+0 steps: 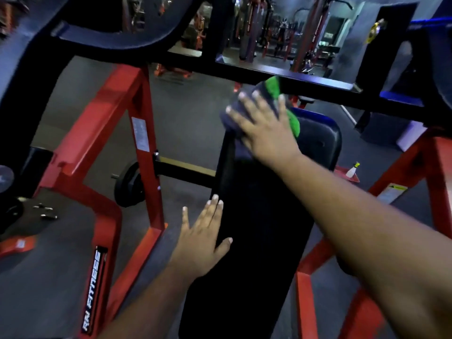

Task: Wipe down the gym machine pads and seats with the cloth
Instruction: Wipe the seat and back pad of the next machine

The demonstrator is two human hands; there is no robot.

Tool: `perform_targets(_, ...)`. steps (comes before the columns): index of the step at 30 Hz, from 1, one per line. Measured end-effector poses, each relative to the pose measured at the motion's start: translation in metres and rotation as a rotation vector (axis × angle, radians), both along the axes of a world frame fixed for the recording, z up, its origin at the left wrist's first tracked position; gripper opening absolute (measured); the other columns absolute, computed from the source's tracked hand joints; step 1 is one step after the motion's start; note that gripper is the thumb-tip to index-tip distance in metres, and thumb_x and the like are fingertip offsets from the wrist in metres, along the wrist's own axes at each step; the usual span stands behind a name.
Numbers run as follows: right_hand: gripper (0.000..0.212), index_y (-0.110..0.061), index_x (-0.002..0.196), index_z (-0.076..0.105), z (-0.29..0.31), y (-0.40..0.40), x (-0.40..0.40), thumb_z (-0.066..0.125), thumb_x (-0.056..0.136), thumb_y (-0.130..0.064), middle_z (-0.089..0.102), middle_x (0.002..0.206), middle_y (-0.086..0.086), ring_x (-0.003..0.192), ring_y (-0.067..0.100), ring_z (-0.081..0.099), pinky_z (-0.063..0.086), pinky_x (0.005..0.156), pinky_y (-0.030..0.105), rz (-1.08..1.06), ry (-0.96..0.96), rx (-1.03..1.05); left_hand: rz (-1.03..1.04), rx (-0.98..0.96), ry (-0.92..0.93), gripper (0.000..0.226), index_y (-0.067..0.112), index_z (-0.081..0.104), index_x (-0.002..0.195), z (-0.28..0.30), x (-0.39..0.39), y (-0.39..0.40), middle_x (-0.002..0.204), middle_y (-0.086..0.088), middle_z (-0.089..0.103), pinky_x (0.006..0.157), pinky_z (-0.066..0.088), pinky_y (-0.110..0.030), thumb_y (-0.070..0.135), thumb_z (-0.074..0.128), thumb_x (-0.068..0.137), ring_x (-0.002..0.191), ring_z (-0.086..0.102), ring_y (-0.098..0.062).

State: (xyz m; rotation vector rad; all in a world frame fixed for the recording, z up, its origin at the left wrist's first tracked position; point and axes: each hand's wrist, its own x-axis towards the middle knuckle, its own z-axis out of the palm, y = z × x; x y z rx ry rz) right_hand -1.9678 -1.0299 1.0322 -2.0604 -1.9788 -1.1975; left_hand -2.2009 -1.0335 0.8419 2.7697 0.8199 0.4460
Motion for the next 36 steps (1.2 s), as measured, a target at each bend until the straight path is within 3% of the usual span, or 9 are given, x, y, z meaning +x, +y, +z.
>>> perform_targets(4,0.056,-0.036,0.151,0.045,-0.041,0.006,-0.036,0.047,0.095,-0.043,0.033,0.165,0.004,0.154,0.033,0.024,0.015,0.12,0.064,-0.031,0.029,0.064,0.078,-0.077,-0.061,0.088,0.022,-0.015,0.16,-0.007,-0.004,-0.007,0.168,0.009,-0.022,0.124,-0.009,-0.055,0.067,0.017,0.092,0.154,-0.018,-0.003)
perform_targets(10,0.061,-0.028,0.153,0.043,-0.166,-0.06,-0.068,0.051,0.094,-0.037,0.028,0.167,0.008,0.155,0.033,0.022,0.012,0.121,0.064,0.18,-0.169,-0.287,0.17,-0.054,-0.136,0.085,0.014,0.003,0.163,-0.032,-0.027,-0.011,0.171,0.001,-0.002,0.124,0.009,-0.06,0.063,0.025,0.098,0.156,-0.001,-0.007)
perform_targets(13,0.061,-0.029,0.156,0.037,-0.132,-0.067,-0.031,0.044,0.097,-0.042,0.029,0.167,0.007,0.154,0.033,0.026,0.015,0.12,0.064,0.251,-0.274,-0.33,0.12,-0.04,-0.119,0.086,0.015,0.002,0.163,-0.018,-0.032,-0.009,0.171,0.002,-0.005,0.124,0.008,-0.06,0.064,0.023,0.096,0.157,-0.001,-0.009)
perform_targets(17,0.07,-0.033,0.155,0.041,-0.057,-0.081,0.025,0.058,0.091,-0.055,0.03,0.166,0.006,0.154,0.032,0.025,0.021,0.119,0.066,-0.013,-0.053,-0.009,0.084,-0.009,-0.107,0.086,0.019,-0.007,0.163,0.005,-0.02,-0.007,0.169,0.007,-0.016,0.125,-0.001,-0.057,0.063,0.022,0.095,0.156,-0.011,-0.007)
perform_targets(20,0.068,-0.034,0.155,0.042,-0.096,-0.115,0.023,0.066,0.091,-0.045,0.03,0.166,0.007,0.155,0.035,0.02,0.02,0.12,0.064,-0.056,0.081,0.118,0.055,0.02,-0.058,0.085,0.022,-0.012,0.161,0.01,-0.001,-0.013,0.169,0.007,-0.02,0.125,-0.002,-0.058,0.065,0.019,0.094,0.155,-0.014,-0.009)
perform_targets(24,0.067,-0.035,0.155,0.041,-0.19,-0.172,0.001,0.066,0.094,-0.041,0.03,0.166,0.005,0.155,0.033,0.02,0.024,0.118,0.063,-0.008,0.066,-0.012,0.036,0.121,0.003,0.087,0.017,0.013,0.164,0.0,0.021,-0.023,0.172,-0.003,0.001,0.121,0.014,-0.064,0.063,0.034,0.093,0.158,0.007,-0.02)
perform_targets(28,0.067,-0.032,0.154,0.044,-0.14,-0.164,0.039,0.065,0.093,-0.05,0.035,0.164,0.006,0.152,0.033,0.03,0.03,0.117,0.061,0.065,-0.092,-0.027,-0.014,0.181,0.068,0.087,0.016,0.022,0.162,-0.013,0.023,-0.028,0.171,-0.007,0.008,0.12,0.02,-0.063,0.064,0.037,0.092,0.157,0.015,-0.025)
perform_targets(32,0.064,-0.03,0.152,0.047,-0.106,-0.152,0.057,0.063,0.093,-0.045,0.033,0.165,0.01,0.153,0.038,0.026,0.029,0.116,0.063,-0.041,0.142,0.191,0.01,0.192,0.122,0.087,0.017,0.016,0.163,-0.011,0.021,-0.028,0.172,-0.006,0.003,0.122,0.016,-0.063,0.065,0.031,0.093,0.158,0.007,-0.023)
perform_targets(36,0.058,-0.028,0.156,0.039,-0.192,-0.175,0.003,0.057,0.1,-0.025,0.006,0.172,0.006,0.157,0.039,0.002,0.027,0.12,0.062,-0.127,0.662,0.341,0.014,0.186,0.125,0.086,0.02,0.007,0.164,-0.012,0.022,-0.031,0.171,-0.005,-0.005,0.122,0.009,-0.064,0.067,0.027,0.094,0.158,-0.001,-0.023)
